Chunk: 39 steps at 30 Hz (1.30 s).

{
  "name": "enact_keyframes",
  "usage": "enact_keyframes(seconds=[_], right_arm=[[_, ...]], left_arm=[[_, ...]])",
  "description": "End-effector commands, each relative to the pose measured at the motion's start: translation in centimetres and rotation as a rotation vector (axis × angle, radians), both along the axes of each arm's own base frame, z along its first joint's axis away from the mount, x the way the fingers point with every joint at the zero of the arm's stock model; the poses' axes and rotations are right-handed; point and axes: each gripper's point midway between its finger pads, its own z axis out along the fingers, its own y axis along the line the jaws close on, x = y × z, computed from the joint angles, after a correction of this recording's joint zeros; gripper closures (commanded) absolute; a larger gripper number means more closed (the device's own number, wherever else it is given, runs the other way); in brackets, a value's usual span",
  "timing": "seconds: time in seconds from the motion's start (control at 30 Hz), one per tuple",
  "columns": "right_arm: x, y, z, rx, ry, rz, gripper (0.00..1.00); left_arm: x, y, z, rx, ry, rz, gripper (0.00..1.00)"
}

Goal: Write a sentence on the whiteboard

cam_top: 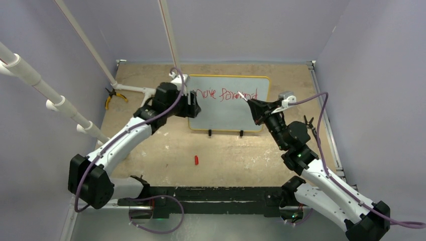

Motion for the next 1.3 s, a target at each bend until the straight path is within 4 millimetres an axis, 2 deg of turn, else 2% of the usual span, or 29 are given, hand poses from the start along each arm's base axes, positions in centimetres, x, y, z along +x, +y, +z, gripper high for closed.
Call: enact_keyframes(seconds=[0.0, 0.27, 0.37, 0.57, 0.67, 0.8, 0.9, 1.03, 1.17, 1.27], right_arm=[[-0.6, -0.2, 2.2, 0.027, -0.041, 0.011, 1.00], [-0.5, 0.1, 1.9, 0.014, -0.037, 0.025, 1.00], [-0.5, 0.5, 1.9, 0.003, -0.039, 0.044, 1.00], [-0.3, 1.6, 1.7, -0.030, -0.046, 0.086, 1.00], [-0.3, 2.0, 1.6, -0.033, -0.057, 0.103, 1.00], [0.0, 2.4, 1.7, -0.012, -0.064, 0.112, 1.00], [0.3, 3.1, 1.5, -0.002, -0.051, 0.135, 1.00], [1.4, 4.4, 0.1, -0.016, 0.006, 0.155, 1.00], [2.1, 5.3, -0.8, 0.012, 0.046, 0.169, 1.00], [2.1, 6.9, -1.5, -0.002, 0.046, 0.216, 1.00]], left_arm=[[1.8, 3.2, 4.2, -0.045, -0.059, -0.050, 0.35], [4.6, 6.4, 7.5, -0.144, -0.155, -0.027, 0.35], [6.3, 7.8, 8.2, -0.152, -0.204, -0.006, 0.35], [8.7, 8.3, 8.7, -0.142, -0.237, -0.018, 0.35], [8.9, 8.0, 8.3, -0.140, -0.234, -0.034, 0.35], [9.2, 9.2, 7.4, -0.077, -0.223, 0.008, 0.35], [9.0, 8.5, 7.4, -0.102, -0.219, -0.031, 0.33], [9.0, 8.3, 7.2, -0.131, -0.216, -0.019, 0.32], [8.5, 7.8, 6.3, -0.169, -0.231, -0.033, 0.32], [8.1, 6.8, 5.4, -0.204, -0.206, -0.086, 0.32]])
